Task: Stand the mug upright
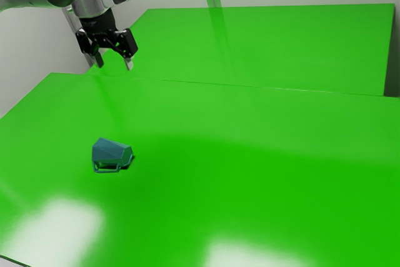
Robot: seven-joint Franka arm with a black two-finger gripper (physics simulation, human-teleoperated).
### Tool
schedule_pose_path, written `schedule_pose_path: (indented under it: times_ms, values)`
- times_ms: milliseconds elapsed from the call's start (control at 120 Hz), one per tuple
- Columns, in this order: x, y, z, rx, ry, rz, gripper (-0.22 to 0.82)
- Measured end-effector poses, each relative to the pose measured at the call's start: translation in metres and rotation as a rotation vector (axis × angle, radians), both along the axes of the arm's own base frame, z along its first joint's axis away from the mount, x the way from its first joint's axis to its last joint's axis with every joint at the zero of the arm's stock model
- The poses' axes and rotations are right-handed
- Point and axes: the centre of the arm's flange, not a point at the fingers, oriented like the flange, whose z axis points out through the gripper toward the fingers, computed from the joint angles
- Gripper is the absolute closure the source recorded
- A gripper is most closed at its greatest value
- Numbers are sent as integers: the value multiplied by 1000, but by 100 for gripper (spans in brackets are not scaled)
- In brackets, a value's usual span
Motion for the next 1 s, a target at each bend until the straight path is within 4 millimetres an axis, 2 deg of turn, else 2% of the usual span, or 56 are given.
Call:
schedule_pose_path:
  times_ms: [142,333,417,708,908,1000]
  values:
    - [-1,0,1,1,0,0,2]
    - [-19,-1,5,2,1,2,2]
    - [-23,6,7,2,-2,16,2]
    - [-33,83,2,-21,8,155,2]
    - [-50,148,-15,-162,-3,243,2]
    - [-54,167,-20,-230,-22,249,2]
